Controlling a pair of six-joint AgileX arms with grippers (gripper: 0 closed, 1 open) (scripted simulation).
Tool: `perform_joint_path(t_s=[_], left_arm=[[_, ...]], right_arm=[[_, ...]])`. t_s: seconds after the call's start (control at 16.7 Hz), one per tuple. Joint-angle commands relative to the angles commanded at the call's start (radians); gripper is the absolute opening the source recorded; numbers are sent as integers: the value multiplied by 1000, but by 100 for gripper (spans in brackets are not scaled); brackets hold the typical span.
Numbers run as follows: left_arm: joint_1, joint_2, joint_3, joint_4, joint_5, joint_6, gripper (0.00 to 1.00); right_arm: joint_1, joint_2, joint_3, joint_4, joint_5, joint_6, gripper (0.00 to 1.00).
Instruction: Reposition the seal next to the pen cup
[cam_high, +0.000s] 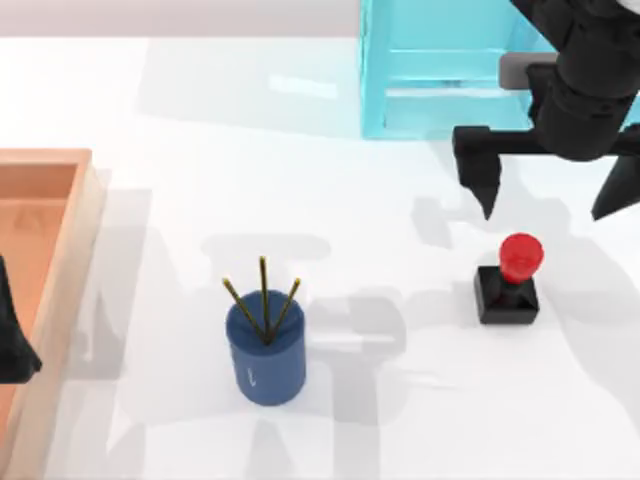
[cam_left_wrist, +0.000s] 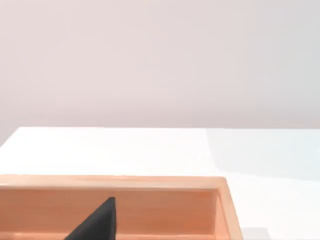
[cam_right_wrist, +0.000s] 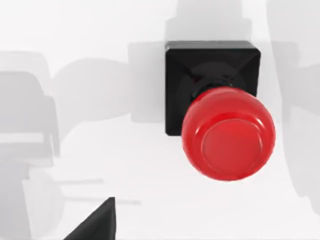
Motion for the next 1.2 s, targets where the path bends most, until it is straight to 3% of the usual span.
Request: perform_joint_path(t_s=[0.48,0.96,1.2], left_arm=[[0,0,0,0,0,0,100],[0,0,0,0,0,0,100],[0,0,0,0,0,0,100]], right_arm=[[0,17,-1,6,0,1,100],[5,69,-249,309,1,6,100],[6,79,-295,364,1,7,100]])
